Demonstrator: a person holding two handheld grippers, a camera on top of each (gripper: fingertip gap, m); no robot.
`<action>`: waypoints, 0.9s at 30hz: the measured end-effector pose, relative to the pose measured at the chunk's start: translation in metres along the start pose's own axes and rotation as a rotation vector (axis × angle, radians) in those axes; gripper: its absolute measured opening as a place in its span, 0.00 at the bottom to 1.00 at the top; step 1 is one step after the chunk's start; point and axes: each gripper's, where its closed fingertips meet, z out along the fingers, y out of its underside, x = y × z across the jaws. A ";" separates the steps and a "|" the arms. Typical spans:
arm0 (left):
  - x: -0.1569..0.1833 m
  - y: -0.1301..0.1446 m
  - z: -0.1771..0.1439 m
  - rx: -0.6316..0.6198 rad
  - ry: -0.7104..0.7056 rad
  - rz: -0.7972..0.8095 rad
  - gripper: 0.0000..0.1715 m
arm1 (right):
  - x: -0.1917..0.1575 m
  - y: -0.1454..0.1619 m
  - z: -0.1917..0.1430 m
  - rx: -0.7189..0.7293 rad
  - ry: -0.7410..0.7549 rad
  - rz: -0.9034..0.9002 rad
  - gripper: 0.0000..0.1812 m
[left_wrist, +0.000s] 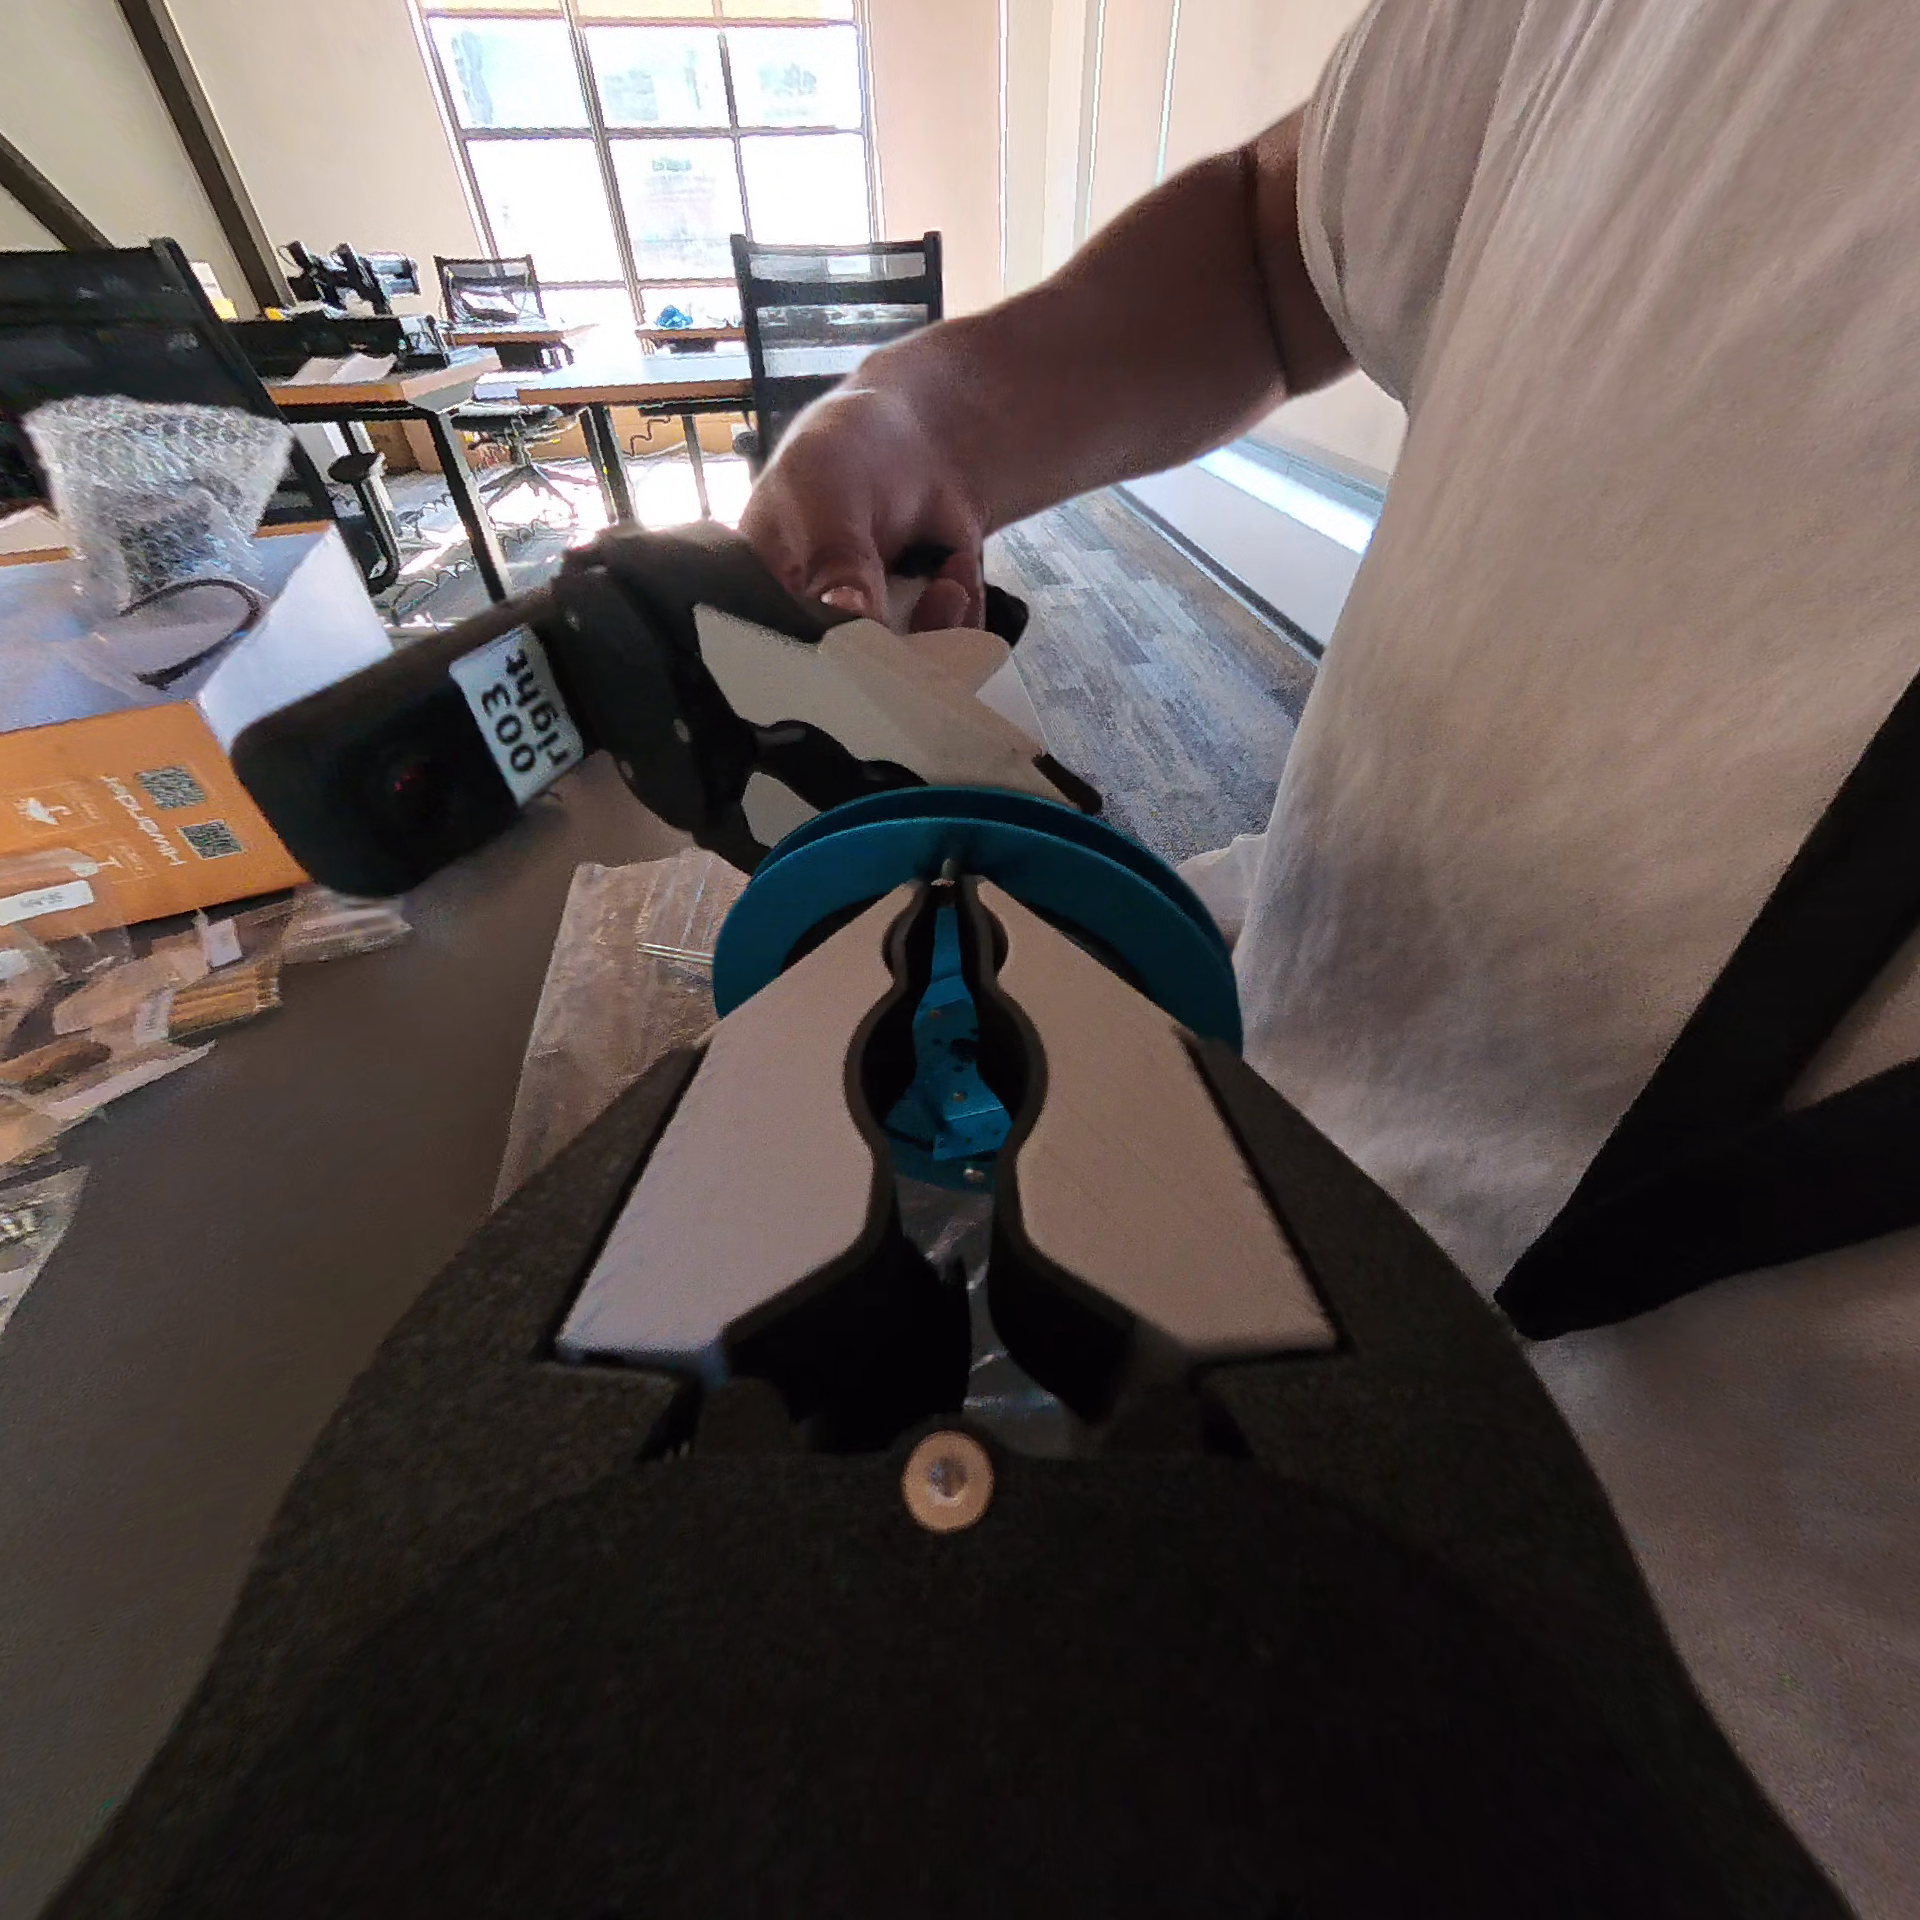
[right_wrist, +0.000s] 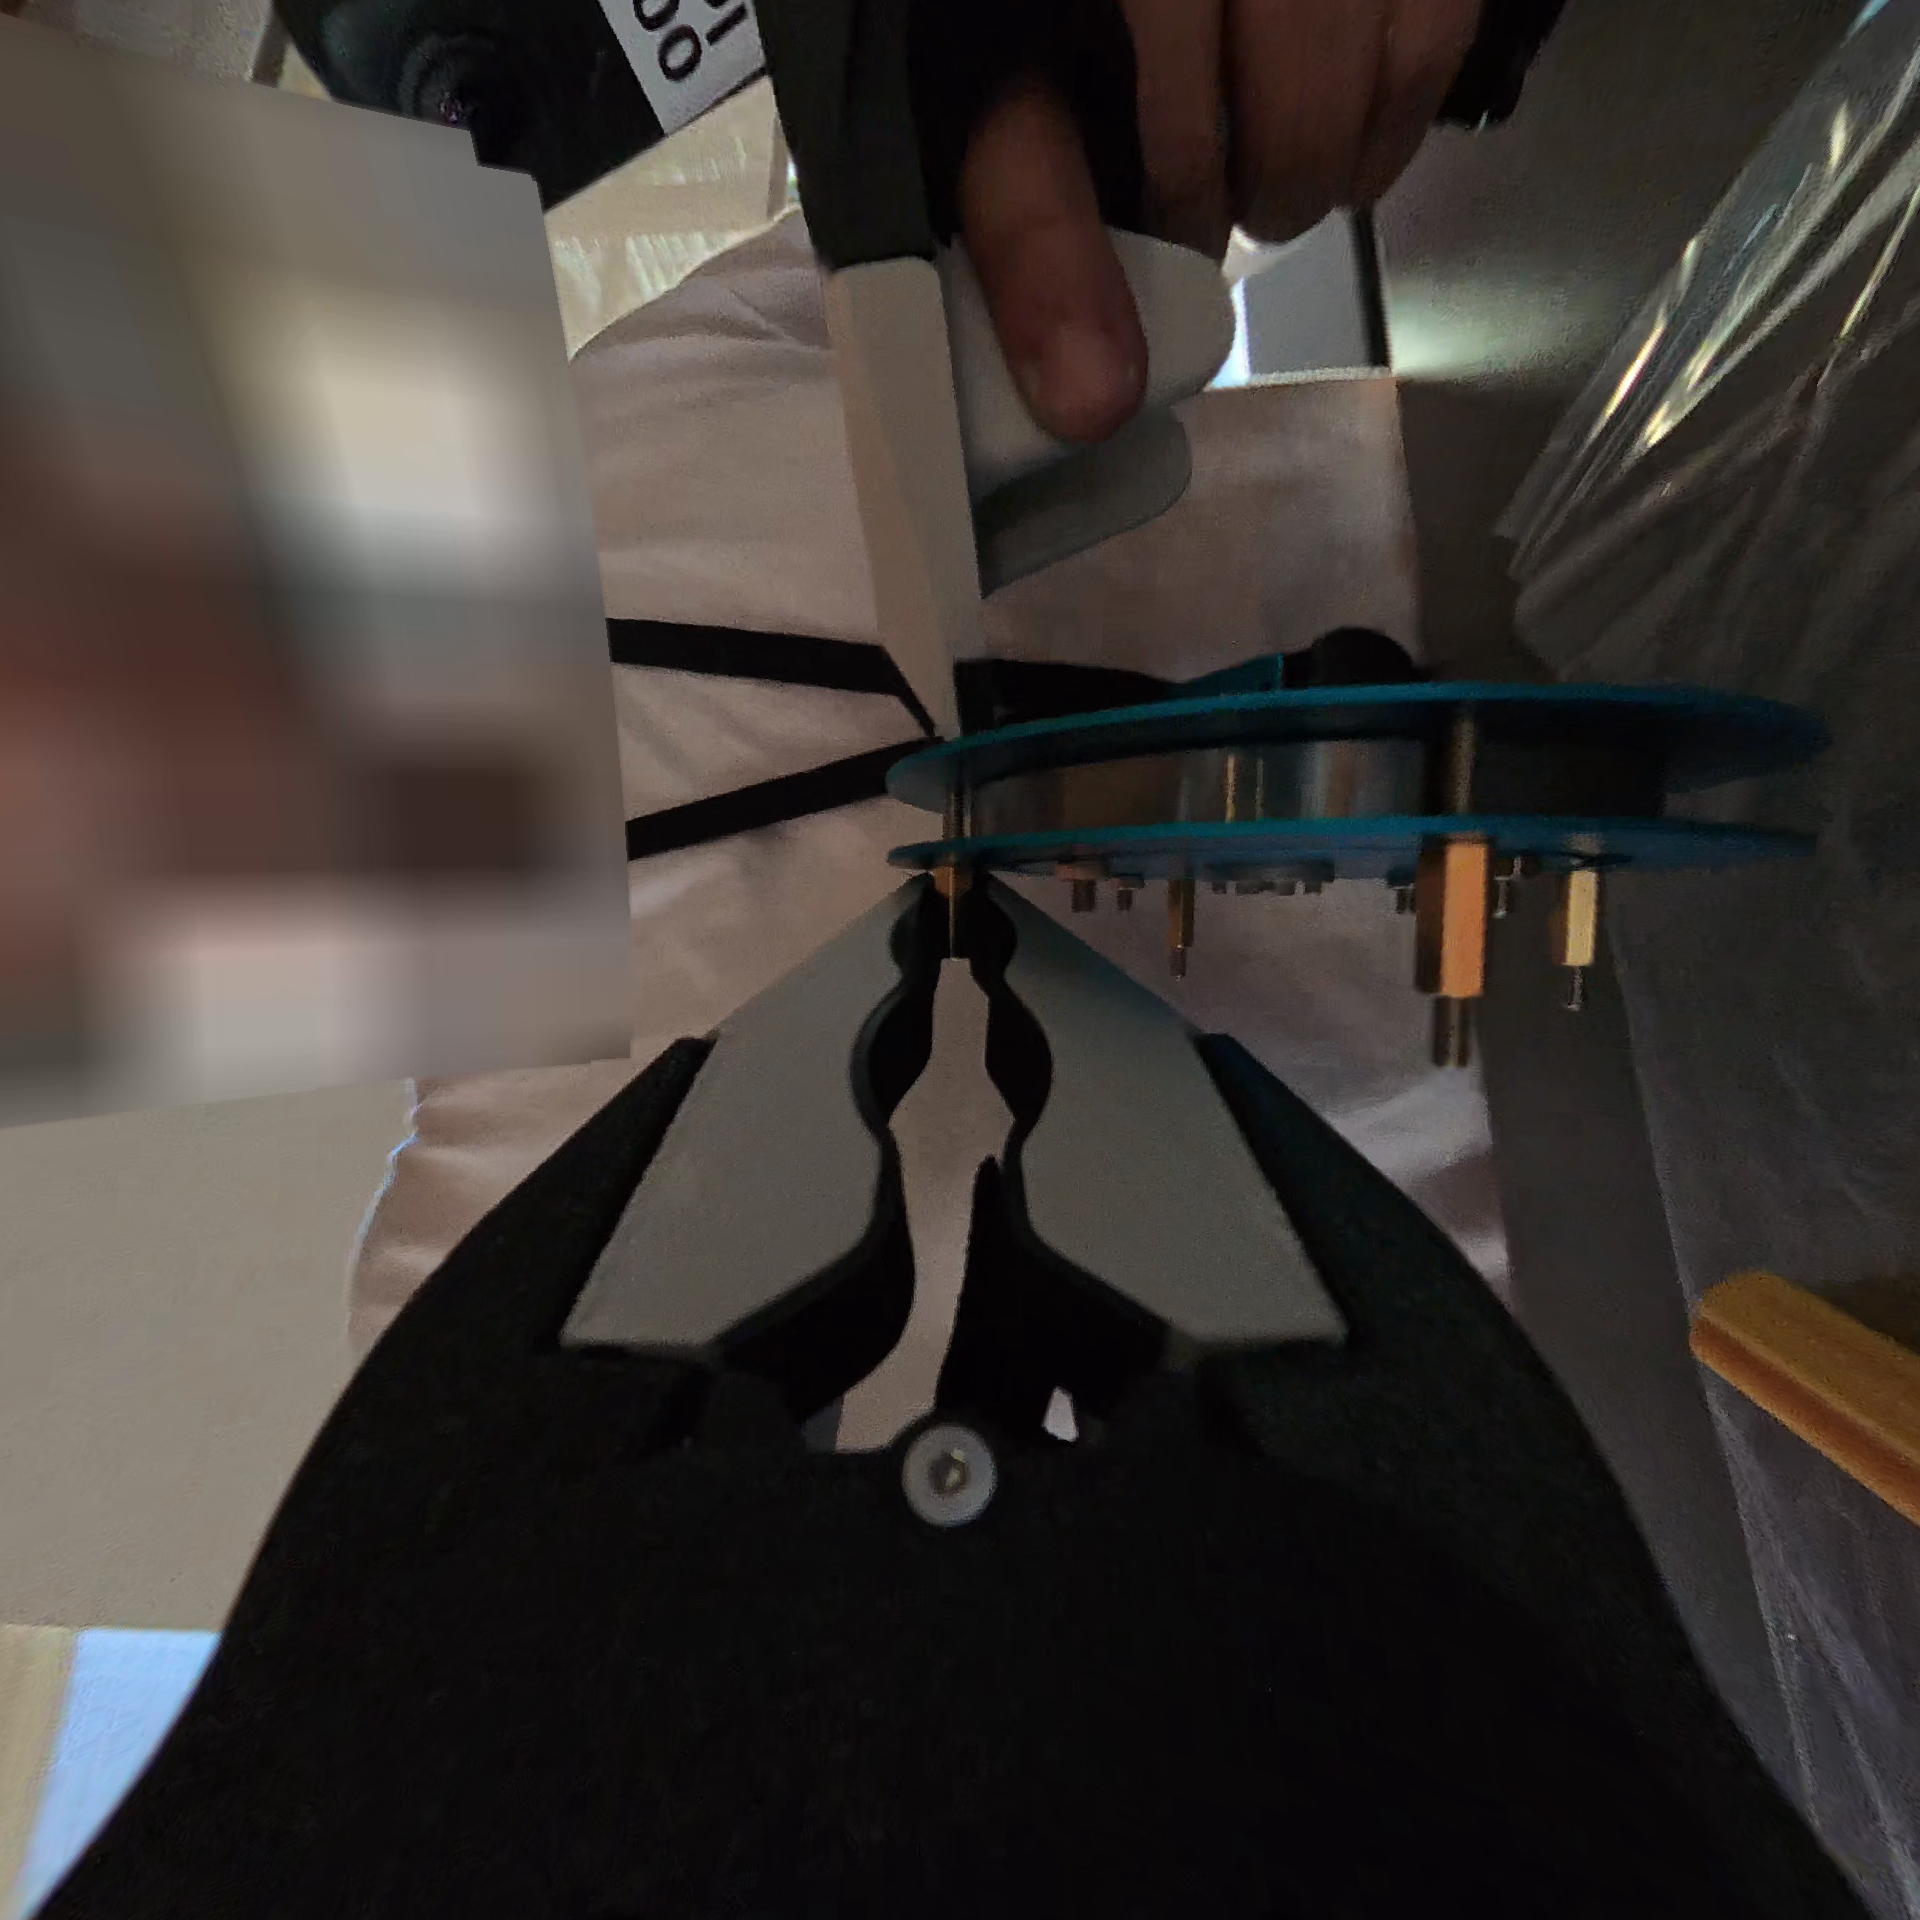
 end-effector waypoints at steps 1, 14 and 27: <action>-0.002 0.000 -0.002 -0.008 -0.008 0.004 0.02 | 0.001 -0.003 0.000 0.019 0.047 -0.038 0.01; -0.040 0.006 -0.019 -0.029 -0.198 -0.147 0.09 | 0.032 -0.034 -0.020 0.260 0.474 -0.333 0.01; -0.049 0.016 -0.015 0.077 -0.176 -0.510 0.03 | 0.039 -0.048 -0.030 0.219 0.842 -0.725 0.04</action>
